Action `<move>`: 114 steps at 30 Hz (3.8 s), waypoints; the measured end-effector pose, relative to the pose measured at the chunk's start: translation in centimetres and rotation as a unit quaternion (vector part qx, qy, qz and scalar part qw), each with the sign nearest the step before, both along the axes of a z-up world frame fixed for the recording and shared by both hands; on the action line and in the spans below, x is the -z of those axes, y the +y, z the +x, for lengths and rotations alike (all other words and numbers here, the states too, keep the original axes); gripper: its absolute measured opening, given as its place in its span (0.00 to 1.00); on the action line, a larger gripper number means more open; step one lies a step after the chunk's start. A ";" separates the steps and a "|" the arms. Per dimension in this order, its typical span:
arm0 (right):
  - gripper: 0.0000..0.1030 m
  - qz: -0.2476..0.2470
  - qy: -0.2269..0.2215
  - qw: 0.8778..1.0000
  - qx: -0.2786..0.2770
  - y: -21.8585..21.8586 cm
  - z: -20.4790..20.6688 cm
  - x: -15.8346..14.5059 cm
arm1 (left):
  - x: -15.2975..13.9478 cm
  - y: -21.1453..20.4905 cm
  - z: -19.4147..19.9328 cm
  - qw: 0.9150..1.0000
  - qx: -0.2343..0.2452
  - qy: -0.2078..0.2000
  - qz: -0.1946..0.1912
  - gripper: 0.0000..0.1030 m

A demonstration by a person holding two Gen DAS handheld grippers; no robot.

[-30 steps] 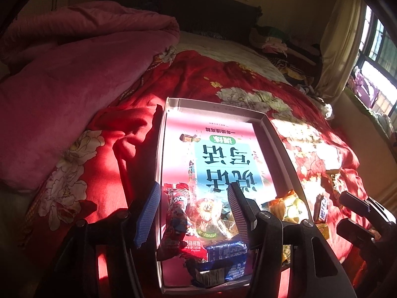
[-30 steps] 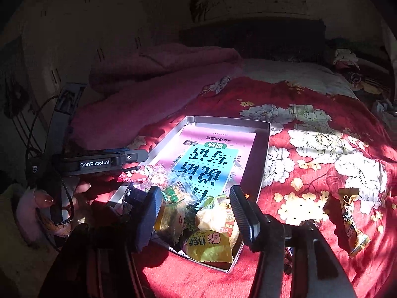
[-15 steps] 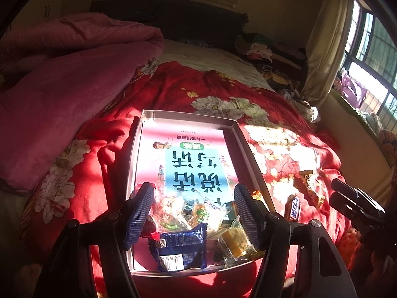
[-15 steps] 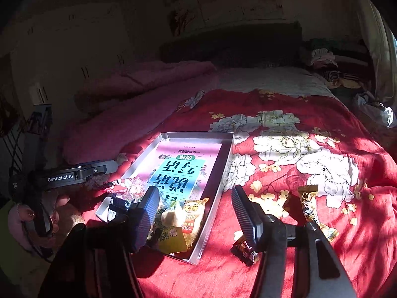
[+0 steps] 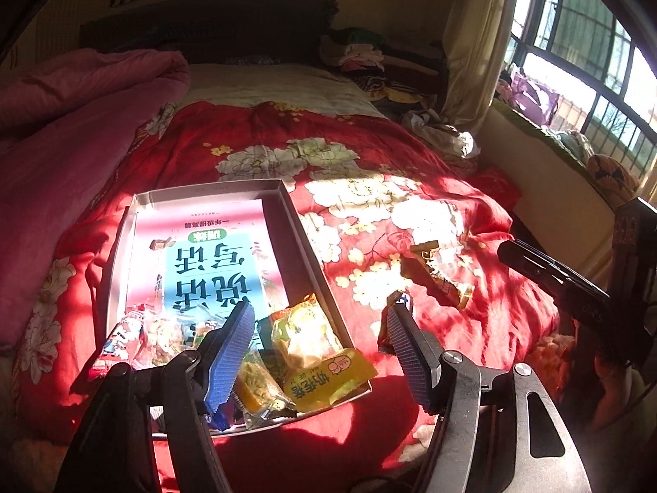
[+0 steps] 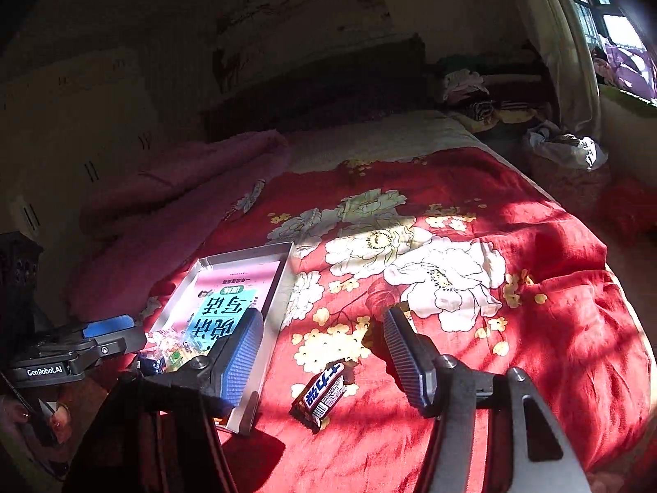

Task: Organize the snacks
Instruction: 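Withdraw both grippers toward the blue chocolate bar and candy stick, then grasp the blue chocolate bar with the left gripper while the right grasps the yellow candy stick, then carry both held snacks over the tray and lower them in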

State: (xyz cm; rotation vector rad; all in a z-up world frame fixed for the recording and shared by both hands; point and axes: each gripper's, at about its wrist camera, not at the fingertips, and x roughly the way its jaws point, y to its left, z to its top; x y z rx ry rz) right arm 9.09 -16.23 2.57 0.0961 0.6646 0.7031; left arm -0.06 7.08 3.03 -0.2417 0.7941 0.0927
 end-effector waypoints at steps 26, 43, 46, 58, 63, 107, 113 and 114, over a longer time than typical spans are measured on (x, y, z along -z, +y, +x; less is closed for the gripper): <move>0.59 -0.109 0.152 0.982 0.009 -1.0 6.5 9.4 | 6.1 -9.7 9.0 0.987 0.087 0.132 0.016 0.67; 0.33 -0.153 0.147 0.977 -0.007 0.6 8.2 11.2 | 9.6 -10.2 11.8 0.979 0.086 0.184 0.006 0.67; 0.32 -0.114 0.159 0.981 -0.011 -0.1 8.4 10.9 | 10.3 -10.1 12.3 0.978 0.077 0.195 0.002 0.67; 0.32 0.020 0.166 0.985 -0.042 -1.6 7.9 8.9 | 11.7 -9.2 12.9 0.982 0.037 0.186 -0.004 0.57; 0.32 0.021 0.151 0.987 -0.044 -1.5 7.4 8.4 | 11.4 -9.1 12.6 0.982 0.052 0.179 0.017 0.28; 0.33 0.049 0.106 0.976 -0.182 8.1 -1.3 4.7 | 1.9 11.2 -1.7 0.986 -0.156 0.049 -0.038 0.28; 0.33 0.022 0.109 0.972 -0.209 11.1 -3.7 4.9 | 3.2 12.1 -2.6 0.985 -0.160 0.057 -0.039 0.28; 0.33 0.018 0.110 0.971 -0.212 11.6 -4.1 4.9 | 3.4 12.1 -2.6 0.985 -0.159 0.058 -0.040 0.28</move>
